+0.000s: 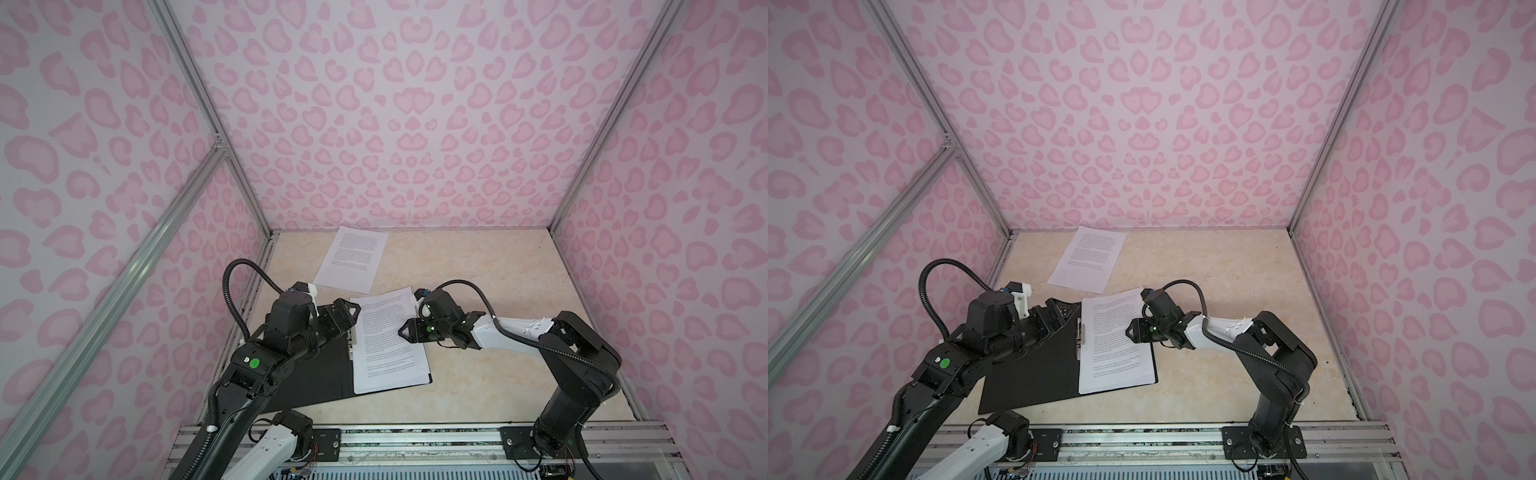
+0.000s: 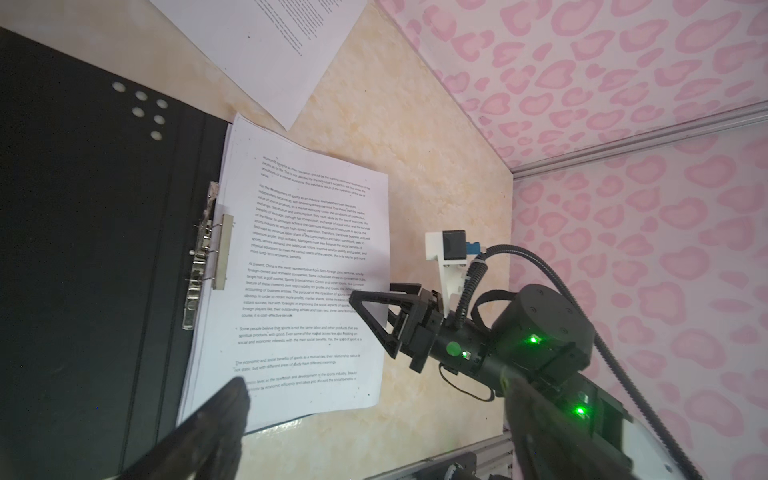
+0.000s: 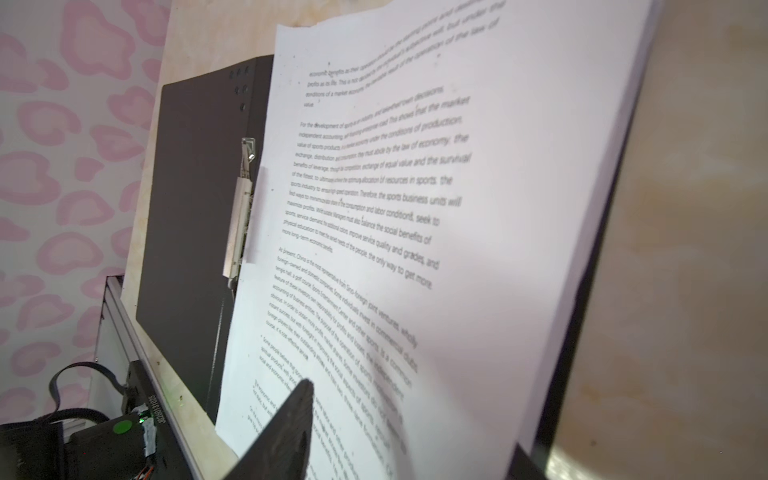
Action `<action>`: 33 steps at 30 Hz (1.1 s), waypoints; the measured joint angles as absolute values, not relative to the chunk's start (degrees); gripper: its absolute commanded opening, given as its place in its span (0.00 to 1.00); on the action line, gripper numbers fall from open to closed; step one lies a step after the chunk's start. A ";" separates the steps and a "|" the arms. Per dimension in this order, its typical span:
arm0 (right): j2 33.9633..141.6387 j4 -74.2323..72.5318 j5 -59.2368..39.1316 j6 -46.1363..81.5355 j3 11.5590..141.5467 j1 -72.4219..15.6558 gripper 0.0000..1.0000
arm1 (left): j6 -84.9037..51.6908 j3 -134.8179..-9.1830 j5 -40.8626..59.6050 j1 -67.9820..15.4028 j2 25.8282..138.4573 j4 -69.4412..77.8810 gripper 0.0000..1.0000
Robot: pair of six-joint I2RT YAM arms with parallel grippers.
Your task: Put the files into the folder
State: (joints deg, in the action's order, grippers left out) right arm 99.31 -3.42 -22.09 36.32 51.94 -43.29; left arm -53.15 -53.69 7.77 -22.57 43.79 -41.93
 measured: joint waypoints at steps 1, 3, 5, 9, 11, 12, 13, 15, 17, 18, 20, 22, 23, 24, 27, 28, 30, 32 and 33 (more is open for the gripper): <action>99.35 -3.14 -22.11 36.12 52.01 -43.07 0.61 | -52.40 -53.58 7.18 -22.37 43.79 -41.93 0.97; 99.55 -2.61 -22.06 35.42 52.16 -42.81 0.59 | -50.98 -53.34 5.52 -21.91 43.75 -41.95 0.97; 99.66 -2.39 -22.15 35.29 52.16 -43.07 0.58 | -50.35 -53.23 4.36 -21.43 43.81 -41.93 0.97; 100.16 -2.42 -22.52 34.92 51.72 -43.22 0.55 | -49.39 -53.21 2.68 -20.86 45.25 -41.87 0.97; 100.16 -2.31 -22.46 34.68 51.51 -43.22 0.55 | -49.21 -53.21 2.50 -20.67 46.57 -41.85 0.97; 100.16 -2.33 -22.28 34.37 51.35 -43.22 0.55 | -49.19 -53.15 2.52 -20.60 47.46 -41.80 0.97; 100.16 -2.28 -22.15 34.20 51.16 -43.22 0.55 | -49.19 -53.06 2.52 -20.56 48.01 -41.80 0.97; 100.16 -2.02 -22.13 33.78 50.98 -43.22 0.55 | -49.21 -52.88 2.55 -20.36 49.15 -41.76 0.97; 100.14 -2.20 -22.15 33.43 50.98 -43.35 0.56 | -49.21 -52.62 2.57 -20.36 50.22 -41.41 0.97; 100.09 -2.22 -22.15 33.34 50.98 -43.44 0.57 | -49.19 -52.40 2.59 -20.36 50.81 -41.17 0.97; 99.96 -2.13 -22.13 33.21 50.98 -43.51 0.59 | -49.12 -52.21 2.68 -20.32 51.88 -40.91 0.97; 99.63 -1.87 -21.98 32.80 50.98 -43.51 0.61 | -48.53 -52.18 2.81 -20.23 52.88 -40.25 0.97; 99.37 -1.76 -21.71 32.67 50.94 -43.51 0.62 | -48.10 -52.18 2.83 -20.12 53.49 -39.94 0.97; 99.00 -1.58 -20.99 32.34 50.92 -43.46 0.65 | -47.77 -52.21 3.07 -19.92 54.15 -39.64 0.97; 97.49 -0.21 -19.11 31.44 50.89 -43.11 0.84 | -45.41 -52.36 2.98 -19.07 56.64 -38.24 0.97; 97.01 0.27 -18.39 30.92 50.89 -43.00 0.96 | -44.84 -52.58 2.90 -18.70 57.52 -37.85 0.97; 95.96 1.21 -16.60 30.06 50.89 -42.76 0.97 | -43.20 -53.71 2.74 -17.63 60.36 -36.56 0.97; 95.15 2.02 -14.98 29.21 50.83 -42.52 0.97 | -41.71 -54.96 2.72 -16.58 63.59 -34.37 0.97; 94.61 2.11 -14.35 29.10 50.52 -42.06 0.97 | -40.75 -55.70 2.74 -15.94 65.65 -33.21 0.97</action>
